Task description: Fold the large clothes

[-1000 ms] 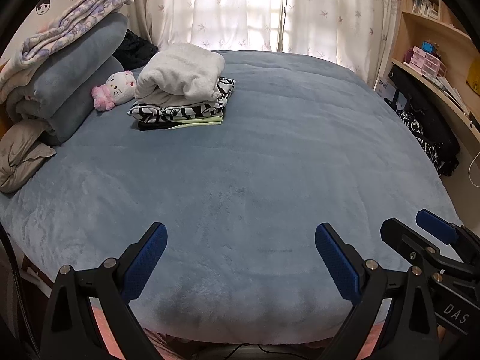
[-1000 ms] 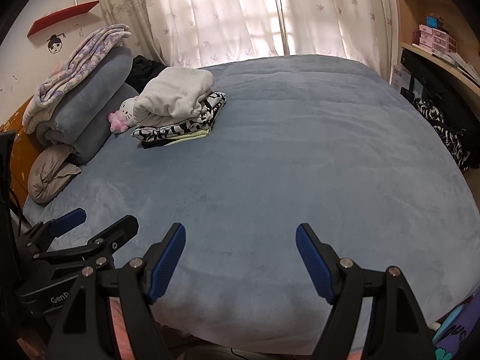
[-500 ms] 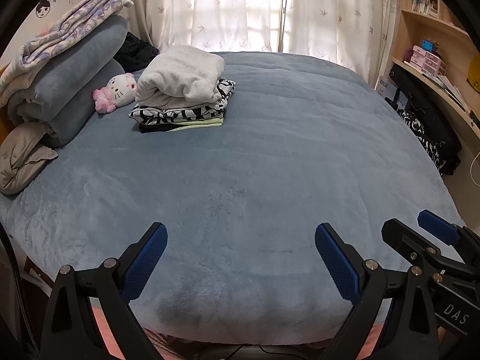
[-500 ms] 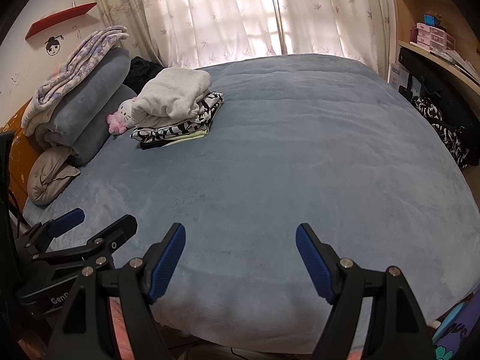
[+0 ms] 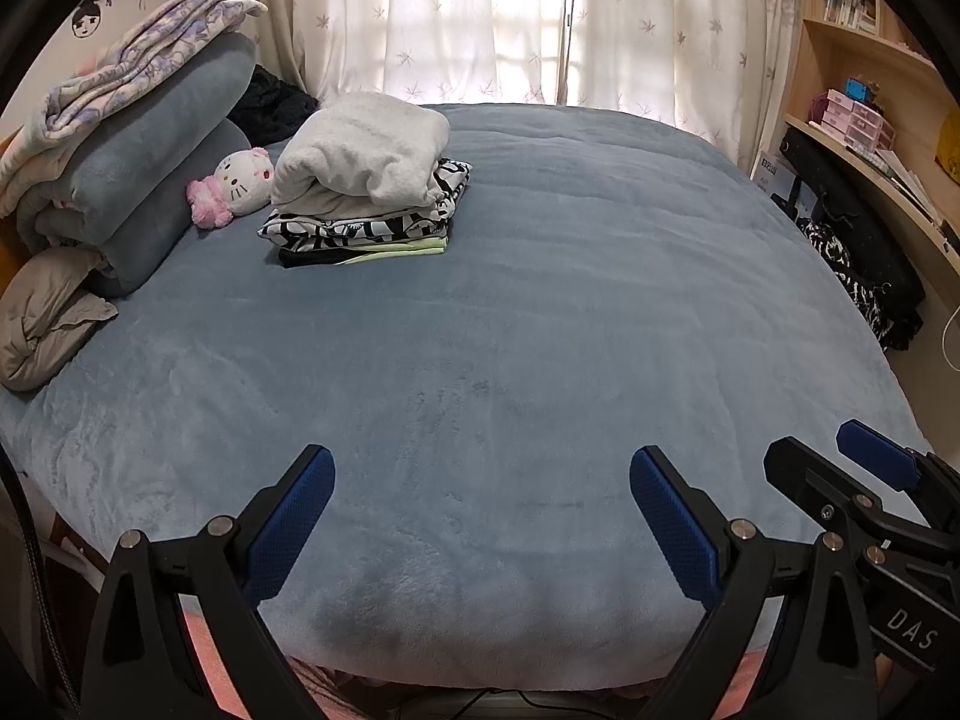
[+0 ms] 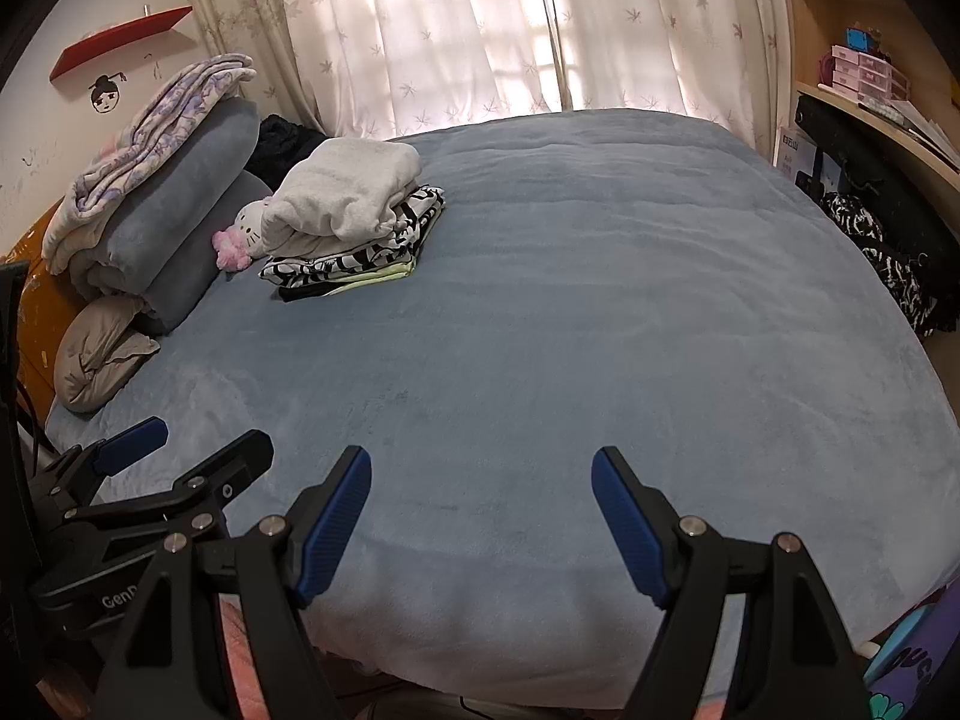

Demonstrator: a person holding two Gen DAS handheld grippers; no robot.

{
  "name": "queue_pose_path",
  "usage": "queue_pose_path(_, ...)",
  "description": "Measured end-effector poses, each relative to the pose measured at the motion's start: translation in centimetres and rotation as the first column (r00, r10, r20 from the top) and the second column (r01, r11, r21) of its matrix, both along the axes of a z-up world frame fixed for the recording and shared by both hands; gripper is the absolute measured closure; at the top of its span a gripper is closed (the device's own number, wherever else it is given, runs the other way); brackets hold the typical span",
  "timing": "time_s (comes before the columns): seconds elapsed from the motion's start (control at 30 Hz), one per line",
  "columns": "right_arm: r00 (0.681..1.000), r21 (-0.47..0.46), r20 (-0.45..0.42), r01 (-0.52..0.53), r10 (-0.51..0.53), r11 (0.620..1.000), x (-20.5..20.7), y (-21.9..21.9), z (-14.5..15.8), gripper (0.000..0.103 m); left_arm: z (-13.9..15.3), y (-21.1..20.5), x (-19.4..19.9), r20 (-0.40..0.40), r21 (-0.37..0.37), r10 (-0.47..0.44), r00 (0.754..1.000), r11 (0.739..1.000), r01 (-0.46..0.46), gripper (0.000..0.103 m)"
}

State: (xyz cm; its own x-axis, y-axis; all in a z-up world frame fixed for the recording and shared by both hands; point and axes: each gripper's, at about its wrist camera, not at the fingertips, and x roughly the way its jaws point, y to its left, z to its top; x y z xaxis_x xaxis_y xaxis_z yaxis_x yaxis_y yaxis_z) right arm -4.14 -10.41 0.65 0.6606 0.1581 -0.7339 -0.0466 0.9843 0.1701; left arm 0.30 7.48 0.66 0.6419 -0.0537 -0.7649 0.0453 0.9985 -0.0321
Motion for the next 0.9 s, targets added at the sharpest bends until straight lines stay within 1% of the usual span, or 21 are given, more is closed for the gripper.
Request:
queue_pose_path(0.43, 1.0, 0.005, -0.006, 0.002, -0.002, 1.0, 0.1, -0.2, 0.0, 0.027, -0.1, 0.2, 0.2, -0.008, 0.005, -0.002, 1.0, 1.0, 0.002, 0.005)
queue_pose_path(0.77, 1.0, 0.013, -0.024, 0.003, -0.003, 1.0, 0.2, 0.3, -0.7, 0.027, -0.3, 0.1, 0.3, -0.014, 0.007, 0.0, 1.0, 1.0, 0.0, 0.006)
queue_pose_path(0.9, 0.999, 0.011, -0.035, 0.005, -0.005, 1.0, 0.3, 0.5, -1.0, 0.027, -0.8, 0.5, 0.4, -0.028, 0.003, -0.003, 1.0, 1.0, 0.003, 0.006)
